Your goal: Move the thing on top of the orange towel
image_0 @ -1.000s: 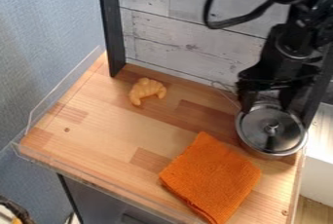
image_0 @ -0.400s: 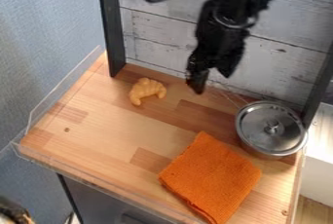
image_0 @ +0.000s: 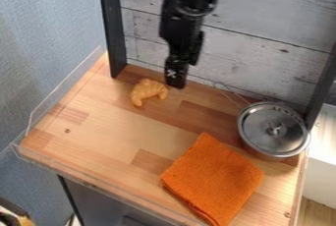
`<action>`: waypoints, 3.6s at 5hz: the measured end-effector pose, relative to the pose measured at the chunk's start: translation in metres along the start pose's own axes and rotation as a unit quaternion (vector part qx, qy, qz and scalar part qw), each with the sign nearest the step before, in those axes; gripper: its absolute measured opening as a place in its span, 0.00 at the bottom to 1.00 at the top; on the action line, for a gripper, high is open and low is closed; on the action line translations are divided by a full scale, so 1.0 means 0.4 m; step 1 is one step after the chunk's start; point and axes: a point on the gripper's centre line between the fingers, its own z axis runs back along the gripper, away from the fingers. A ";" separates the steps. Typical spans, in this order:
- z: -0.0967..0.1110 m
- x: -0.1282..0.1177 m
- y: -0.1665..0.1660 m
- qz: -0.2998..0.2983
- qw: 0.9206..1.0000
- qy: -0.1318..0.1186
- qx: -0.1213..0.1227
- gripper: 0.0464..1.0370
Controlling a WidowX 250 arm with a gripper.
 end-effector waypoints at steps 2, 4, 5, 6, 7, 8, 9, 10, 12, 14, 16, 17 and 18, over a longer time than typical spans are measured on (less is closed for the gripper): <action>-0.049 0.046 -0.029 0.178 0.982 -0.060 0.008 0.96; -0.094 0.062 -0.019 0.330 0.941 -0.079 0.023 0.96; -0.115 0.094 -0.018 0.363 0.929 -0.063 0.020 0.96; -0.143 0.128 -0.024 0.380 0.924 -0.039 0.007 0.96; -0.179 0.122 -0.042 0.373 0.928 -0.012 -0.006 0.96; -0.224 0.125 -0.052 0.373 0.928 0.013 -0.005 0.96; -0.242 0.125 -0.069 0.371 0.928 0.023 0.000 0.96; -0.256 0.124 -0.075 0.365 0.931 0.025 0.001 0.91; -0.253 0.128 -0.079 0.361 0.932 0.021 -0.002 0.61; -0.236 0.125 -0.081 0.323 0.946 0.019 0.018 0.61; -0.070 0.070 -0.110 0.236 0.971 0.031 -0.025 0.61; -0.023 -0.013 -0.072 0.193 0.979 0.058 -0.029 0.61; -0.015 -0.060 -0.007 0.174 0.982 0.069 -0.021 0.61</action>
